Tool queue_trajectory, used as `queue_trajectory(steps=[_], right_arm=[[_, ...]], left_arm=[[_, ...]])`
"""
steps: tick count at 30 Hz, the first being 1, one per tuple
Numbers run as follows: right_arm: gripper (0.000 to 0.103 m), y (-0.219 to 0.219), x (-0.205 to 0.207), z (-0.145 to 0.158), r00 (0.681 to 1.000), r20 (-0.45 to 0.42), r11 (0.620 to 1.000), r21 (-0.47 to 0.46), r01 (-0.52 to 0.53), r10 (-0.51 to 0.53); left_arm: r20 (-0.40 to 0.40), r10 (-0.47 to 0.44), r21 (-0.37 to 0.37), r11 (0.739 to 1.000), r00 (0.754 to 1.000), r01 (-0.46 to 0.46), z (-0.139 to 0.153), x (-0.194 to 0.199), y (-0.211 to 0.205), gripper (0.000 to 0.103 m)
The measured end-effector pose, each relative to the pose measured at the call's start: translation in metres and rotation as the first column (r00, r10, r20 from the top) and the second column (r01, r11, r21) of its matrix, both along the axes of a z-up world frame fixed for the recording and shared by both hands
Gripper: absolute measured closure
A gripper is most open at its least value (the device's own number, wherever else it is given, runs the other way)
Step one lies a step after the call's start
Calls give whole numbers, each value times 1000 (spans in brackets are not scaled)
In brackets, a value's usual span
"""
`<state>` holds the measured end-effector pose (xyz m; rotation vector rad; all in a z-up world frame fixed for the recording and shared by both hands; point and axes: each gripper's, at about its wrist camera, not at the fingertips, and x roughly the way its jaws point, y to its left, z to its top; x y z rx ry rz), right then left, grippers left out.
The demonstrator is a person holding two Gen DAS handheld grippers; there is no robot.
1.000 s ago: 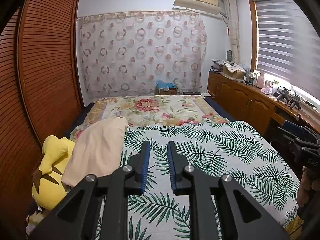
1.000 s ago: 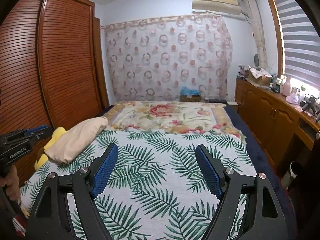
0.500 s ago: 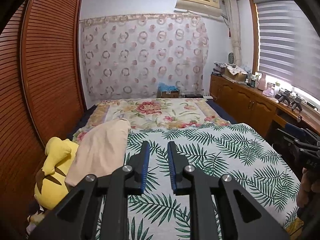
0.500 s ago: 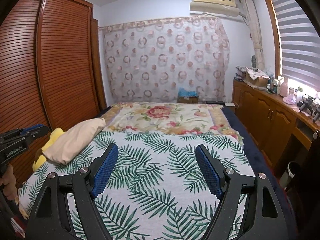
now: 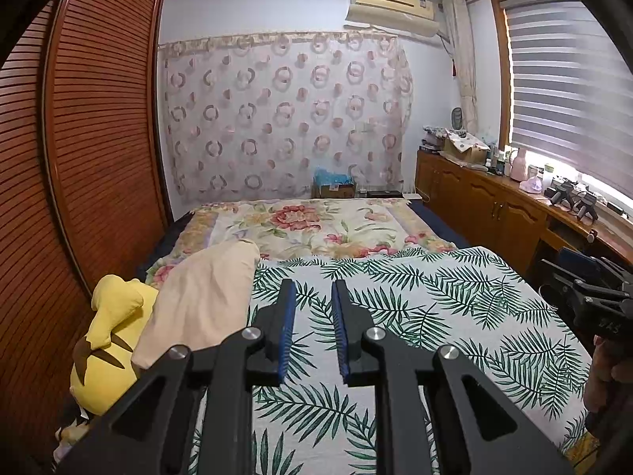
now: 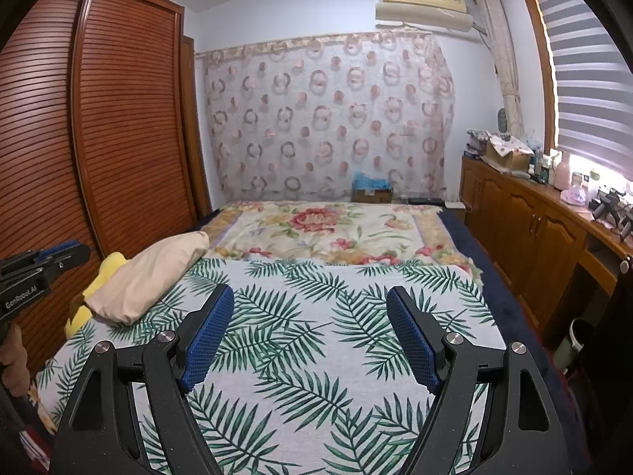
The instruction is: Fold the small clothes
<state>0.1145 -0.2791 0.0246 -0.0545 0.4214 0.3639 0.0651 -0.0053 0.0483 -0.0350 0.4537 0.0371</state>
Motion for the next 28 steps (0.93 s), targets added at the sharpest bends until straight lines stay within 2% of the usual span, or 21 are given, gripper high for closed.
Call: queue_trajectory(steps=[28], right_arm=[[22, -2, 1, -1, 1000, 1, 1000, 3, 0, 0]], left_arm=[[1, 8, -2, 1000, 1000, -8, 3, 1, 3, 86]])
